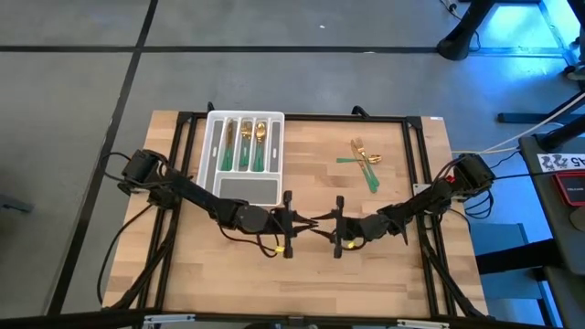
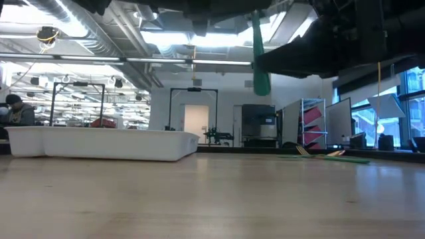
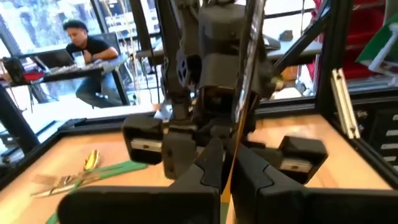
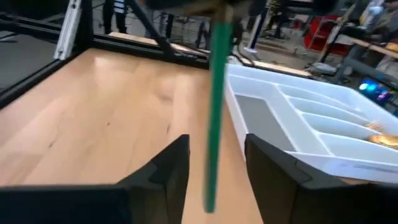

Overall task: Sort silverware
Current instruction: Put the green knife into the white cutlery tray

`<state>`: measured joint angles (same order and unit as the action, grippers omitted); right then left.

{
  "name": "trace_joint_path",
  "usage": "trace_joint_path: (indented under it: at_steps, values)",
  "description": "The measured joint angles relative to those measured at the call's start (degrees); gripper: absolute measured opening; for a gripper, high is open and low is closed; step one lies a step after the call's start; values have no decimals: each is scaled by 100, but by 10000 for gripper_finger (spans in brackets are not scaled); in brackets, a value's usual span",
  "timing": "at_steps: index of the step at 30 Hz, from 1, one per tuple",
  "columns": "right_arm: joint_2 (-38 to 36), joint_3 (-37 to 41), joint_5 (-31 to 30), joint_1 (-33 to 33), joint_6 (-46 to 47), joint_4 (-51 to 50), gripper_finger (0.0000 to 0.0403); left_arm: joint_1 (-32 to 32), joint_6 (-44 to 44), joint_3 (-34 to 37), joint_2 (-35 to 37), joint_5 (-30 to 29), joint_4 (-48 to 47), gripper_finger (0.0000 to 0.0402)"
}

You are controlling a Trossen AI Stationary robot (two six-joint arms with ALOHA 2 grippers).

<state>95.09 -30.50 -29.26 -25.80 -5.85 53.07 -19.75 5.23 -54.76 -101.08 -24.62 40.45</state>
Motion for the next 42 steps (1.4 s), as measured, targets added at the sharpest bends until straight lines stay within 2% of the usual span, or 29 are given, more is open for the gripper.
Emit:
trace_joint_path:
  at_steps: [3,7,14,18,21,29,37,40,42]
  values:
    - [0,0,233,0,126,-62,162,73,-172,0,0,-2,-171,4]
    - [0,0,254,32,151,-49,146,111,-230,0,0,0,-151,6]
    - [0,0,398,199,189,-61,64,172,-279,0,0,3,-137,6]
    - [0,0,757,397,276,-43,24,201,-331,0,0,-4,-145,5]
    - [0,0,1043,495,305,-30,9,196,-301,0,0,0,-147,4]
    - [0,0,1069,494,324,-23,35,196,-211,0,0,-2,-178,4]
    - [0,0,939,494,307,96,106,175,-176,0,0,-20,-197,4]
    - [0,-1,939,484,306,91,100,173,-206,0,0,-17,-199,7]
    - [0,-25,939,479,323,74,70,175,-204,0,0,-20,-201,7]
